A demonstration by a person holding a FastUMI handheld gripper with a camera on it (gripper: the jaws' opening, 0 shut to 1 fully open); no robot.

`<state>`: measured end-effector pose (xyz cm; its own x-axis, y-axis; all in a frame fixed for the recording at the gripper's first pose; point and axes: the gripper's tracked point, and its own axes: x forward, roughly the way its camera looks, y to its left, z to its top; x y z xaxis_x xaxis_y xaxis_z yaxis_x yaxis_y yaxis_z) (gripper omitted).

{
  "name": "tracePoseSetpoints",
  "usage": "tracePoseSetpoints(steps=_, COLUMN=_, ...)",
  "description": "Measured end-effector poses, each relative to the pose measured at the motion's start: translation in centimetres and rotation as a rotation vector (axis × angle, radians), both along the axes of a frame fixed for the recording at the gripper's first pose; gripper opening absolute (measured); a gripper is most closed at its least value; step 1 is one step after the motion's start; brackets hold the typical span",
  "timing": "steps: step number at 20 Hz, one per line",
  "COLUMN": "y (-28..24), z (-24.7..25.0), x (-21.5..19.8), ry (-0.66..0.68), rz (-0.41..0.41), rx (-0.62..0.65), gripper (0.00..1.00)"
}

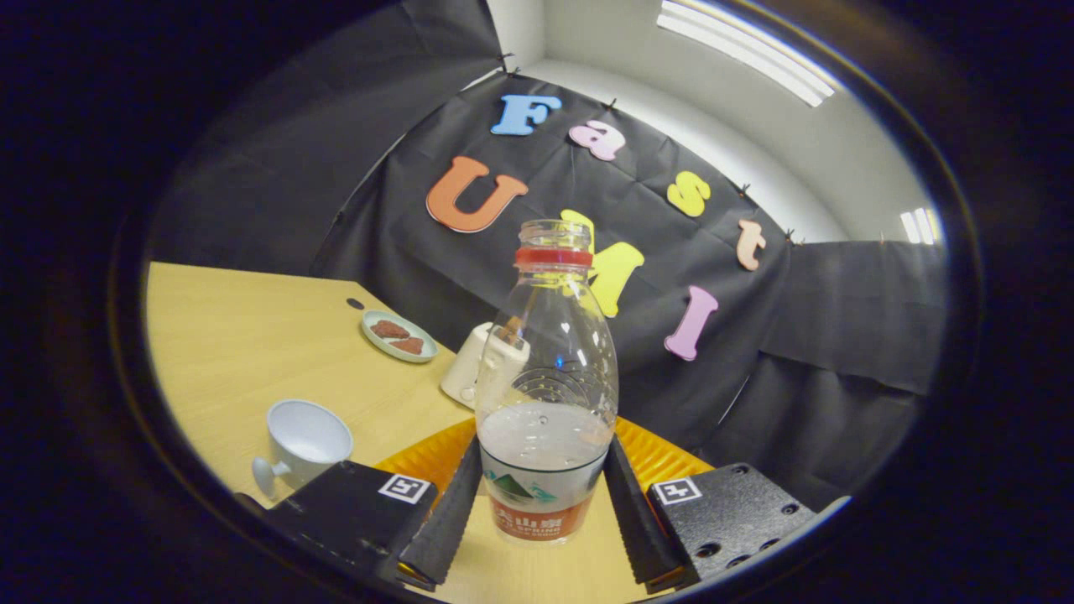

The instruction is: Take the bottle from table, then pour the juice into the cup, finally place the bottle on the coaster

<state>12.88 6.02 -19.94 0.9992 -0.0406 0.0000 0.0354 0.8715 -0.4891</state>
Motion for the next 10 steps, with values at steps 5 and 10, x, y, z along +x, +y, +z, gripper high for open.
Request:
tracePoseSetpoints(steps=5, y=-0.9, z=-0.2, x=1.5, ry=0.036, rz=0.003, rx=0.145, gripper=0.82)
tracePoseSetpoints(steps=10, y=-1.6, z=-1.0, x=4.2, ry=0.086, rz=0.002, rx=0.256, gripper=0.82)
